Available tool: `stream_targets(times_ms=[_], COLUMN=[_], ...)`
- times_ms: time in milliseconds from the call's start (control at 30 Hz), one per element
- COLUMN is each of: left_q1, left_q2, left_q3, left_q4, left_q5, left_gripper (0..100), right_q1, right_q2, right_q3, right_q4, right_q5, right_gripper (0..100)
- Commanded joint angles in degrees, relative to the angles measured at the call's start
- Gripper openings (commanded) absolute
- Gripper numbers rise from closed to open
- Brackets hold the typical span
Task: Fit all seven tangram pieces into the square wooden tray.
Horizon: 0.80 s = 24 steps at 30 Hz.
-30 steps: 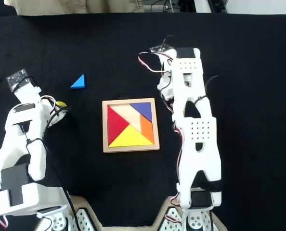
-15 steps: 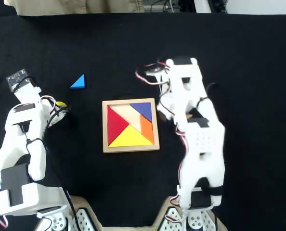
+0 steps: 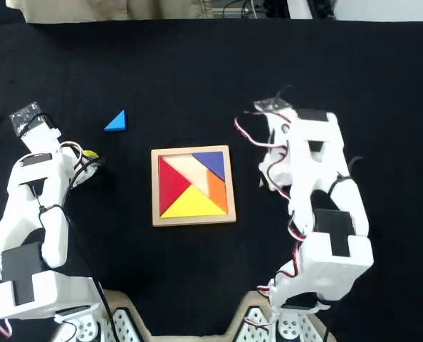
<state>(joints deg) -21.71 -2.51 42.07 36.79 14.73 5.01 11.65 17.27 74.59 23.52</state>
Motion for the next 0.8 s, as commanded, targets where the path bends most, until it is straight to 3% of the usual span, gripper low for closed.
stream_targets(times_ms=[0, 467, 767], left_q1=[0.7, 0.7, 0.7], left_q2=[-2.1, -2.1, -2.1], left_q3=[-0.4, -0.3, -0.3], left_q4=[-0.4, -0.4, -0.4], left_q5=[-0.2, -0.2, -0.2], left_gripper=[30, 30, 30], right_q1=[2.0, 0.9, -3.5], right_q2=[-1.2, 16.3, 17.5], right_q3=[-0.4, -20.6, -29.3], right_q4=[-3.7, -2.5, 0.8], right_q5=[-1.5, -1.5, -1.5], right_gripper=[1.2, 1.1, 1.1])
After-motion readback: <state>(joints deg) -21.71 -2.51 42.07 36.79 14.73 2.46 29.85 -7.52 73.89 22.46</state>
